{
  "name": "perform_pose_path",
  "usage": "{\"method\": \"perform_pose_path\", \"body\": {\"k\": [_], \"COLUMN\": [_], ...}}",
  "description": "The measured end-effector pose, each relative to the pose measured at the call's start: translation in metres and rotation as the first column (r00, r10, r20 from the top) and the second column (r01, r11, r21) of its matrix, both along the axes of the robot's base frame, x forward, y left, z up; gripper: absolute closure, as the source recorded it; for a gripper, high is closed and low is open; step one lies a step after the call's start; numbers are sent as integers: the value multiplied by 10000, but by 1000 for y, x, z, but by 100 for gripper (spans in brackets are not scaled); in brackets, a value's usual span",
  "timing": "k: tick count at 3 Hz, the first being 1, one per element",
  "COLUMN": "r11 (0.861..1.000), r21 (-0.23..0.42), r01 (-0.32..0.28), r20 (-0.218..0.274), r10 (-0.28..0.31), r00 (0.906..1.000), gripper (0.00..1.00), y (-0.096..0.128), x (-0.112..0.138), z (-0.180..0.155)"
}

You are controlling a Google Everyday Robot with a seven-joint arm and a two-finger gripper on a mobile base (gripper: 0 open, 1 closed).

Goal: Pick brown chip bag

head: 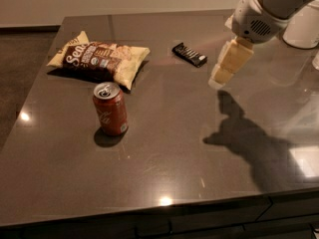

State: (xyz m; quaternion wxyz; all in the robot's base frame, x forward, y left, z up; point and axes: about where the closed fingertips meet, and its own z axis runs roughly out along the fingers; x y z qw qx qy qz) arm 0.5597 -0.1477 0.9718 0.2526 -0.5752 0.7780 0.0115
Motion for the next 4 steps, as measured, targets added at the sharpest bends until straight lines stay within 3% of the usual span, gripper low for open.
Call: {"method": "perform_pose_path", "body": {"k": [2,4], "r11": [9965,9896], "r21": [840,1432], "r01": [-3,164], "r20": [68,-260], "r10": [-3,-128], "r00": [10000,9996], "gripper": [0,0], "y": [60,120], "x": [72,113], "z": [-25,-57]}}
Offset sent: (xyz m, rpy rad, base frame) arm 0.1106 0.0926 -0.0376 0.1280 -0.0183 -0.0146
